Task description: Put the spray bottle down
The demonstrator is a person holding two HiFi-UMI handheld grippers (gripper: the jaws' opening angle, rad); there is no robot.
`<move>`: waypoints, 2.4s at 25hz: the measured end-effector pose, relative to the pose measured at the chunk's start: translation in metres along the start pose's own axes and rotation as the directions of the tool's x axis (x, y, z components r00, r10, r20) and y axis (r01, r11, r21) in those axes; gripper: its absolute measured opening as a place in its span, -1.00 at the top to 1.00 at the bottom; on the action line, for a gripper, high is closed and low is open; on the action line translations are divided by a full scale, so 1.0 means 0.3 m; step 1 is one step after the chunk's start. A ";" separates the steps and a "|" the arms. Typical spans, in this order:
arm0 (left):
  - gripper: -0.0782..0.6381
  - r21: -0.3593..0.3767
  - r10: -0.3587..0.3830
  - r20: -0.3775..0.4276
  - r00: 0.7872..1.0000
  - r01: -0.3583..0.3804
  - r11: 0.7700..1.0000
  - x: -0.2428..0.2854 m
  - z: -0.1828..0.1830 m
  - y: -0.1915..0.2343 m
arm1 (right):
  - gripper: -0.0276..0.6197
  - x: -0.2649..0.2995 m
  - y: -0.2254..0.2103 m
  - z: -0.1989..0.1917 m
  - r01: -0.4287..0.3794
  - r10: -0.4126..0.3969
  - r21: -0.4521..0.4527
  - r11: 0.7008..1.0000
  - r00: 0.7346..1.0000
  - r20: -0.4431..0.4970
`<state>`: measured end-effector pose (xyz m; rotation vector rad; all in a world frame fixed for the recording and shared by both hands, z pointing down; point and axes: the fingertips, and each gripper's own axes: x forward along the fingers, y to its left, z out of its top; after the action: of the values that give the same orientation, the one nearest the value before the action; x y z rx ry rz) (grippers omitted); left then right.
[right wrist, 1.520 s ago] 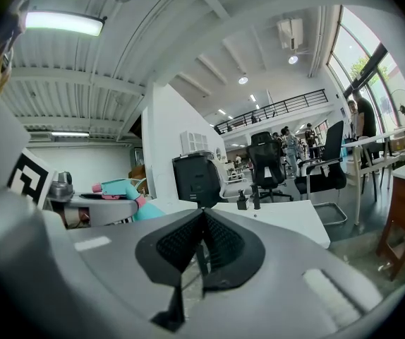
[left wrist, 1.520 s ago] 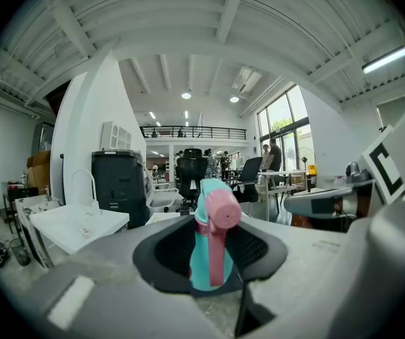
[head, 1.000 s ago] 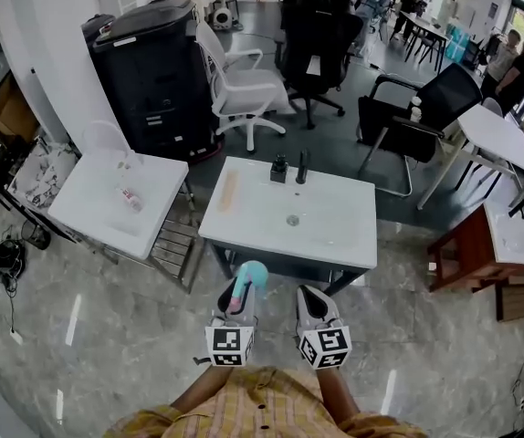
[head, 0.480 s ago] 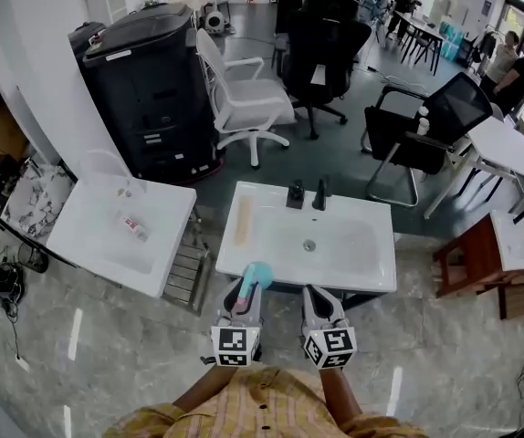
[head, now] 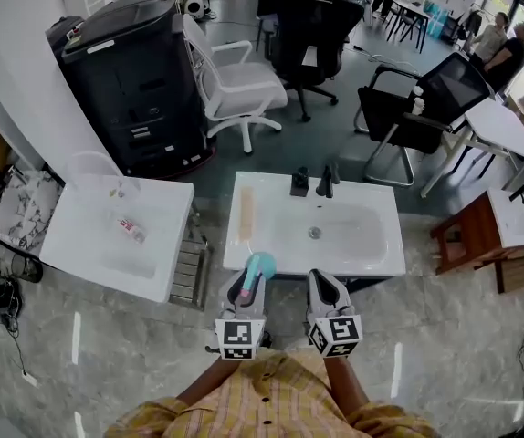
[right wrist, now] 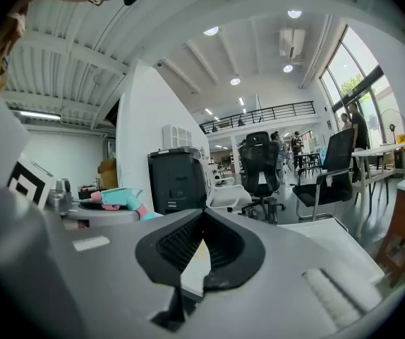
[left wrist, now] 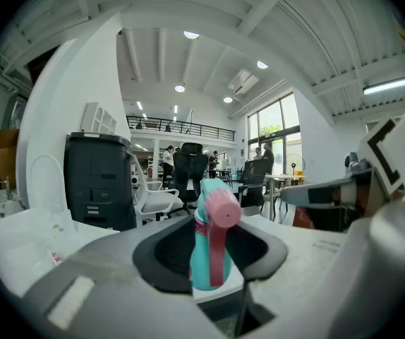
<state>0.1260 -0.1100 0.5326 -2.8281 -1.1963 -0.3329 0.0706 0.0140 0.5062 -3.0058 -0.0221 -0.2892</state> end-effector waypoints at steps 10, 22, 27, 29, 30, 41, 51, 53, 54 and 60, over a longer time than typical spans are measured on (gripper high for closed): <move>0.41 -0.014 0.000 0.010 1.000 0.000 1.000 0.026 0.016 0.028 | 0.91 0.020 0.022 0.015 -0.001 0.000 -0.025 1.000 1.000 -0.017; 0.41 0.016 0.004 -0.016 1.000 -0.004 1.000 0.204 0.033 0.043 | 0.91 0.156 -0.079 0.003 -0.024 0.024 -0.003 1.000 0.999 -0.034; 0.41 0.025 0.016 -0.040 0.999 -0.015 1.000 0.324 0.038 0.061 | 0.91 0.242 -0.150 0.007 -0.039 0.040 0.016 0.999 0.998 -0.045; 0.41 0.025 0.020 -0.050 0.999 -0.019 0.999 0.375 0.037 0.066 | 0.91 0.281 -0.182 0.012 -0.045 0.046 0.021 0.999 0.998 -0.046; 0.41 0.026 0.025 -0.056 0.998 -0.023 0.999 0.402 0.038 0.070 | 0.91 0.301 -0.196 0.014 -0.051 0.052 0.021 0.998 0.998 -0.047; 0.41 0.046 0.061 -0.102 0.993 -0.057 0.997 0.672 0.043 0.108 | 0.91 0.522 -0.322 0.012 -0.116 0.120 0.042 0.992 0.989 -0.083; 0.41 0.050 0.090 -0.149 0.985 -0.083 0.995 0.857 -0.009 0.141 | 0.91 0.649 -0.423 -0.013 -0.133 0.139 0.064 0.989 0.985 -0.106; 0.41 0.051 0.092 -0.160 0.983 -0.085 0.995 0.882 -0.025 0.147 | 0.91 0.668 -0.436 -0.015 -0.134 0.141 0.066 0.989 0.984 -0.110; 0.41 0.051 0.094 -0.166 0.982 -0.086 0.995 0.894 -0.033 0.151 | 0.91 0.677 -0.442 -0.016 -0.134 0.141 0.068 0.989 0.984 -0.111; 0.41 0.050 0.102 -0.190 0.977 -0.094 0.994 0.969 -0.066 0.174 | 0.91 0.723 -0.476 -0.036 -0.132 0.140 0.074 0.989 0.982 -0.126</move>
<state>0.3567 0.0553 0.6171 -2.7336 -1.0101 -0.5546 0.2776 0.1552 0.5753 -2.8995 0.1820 -0.4600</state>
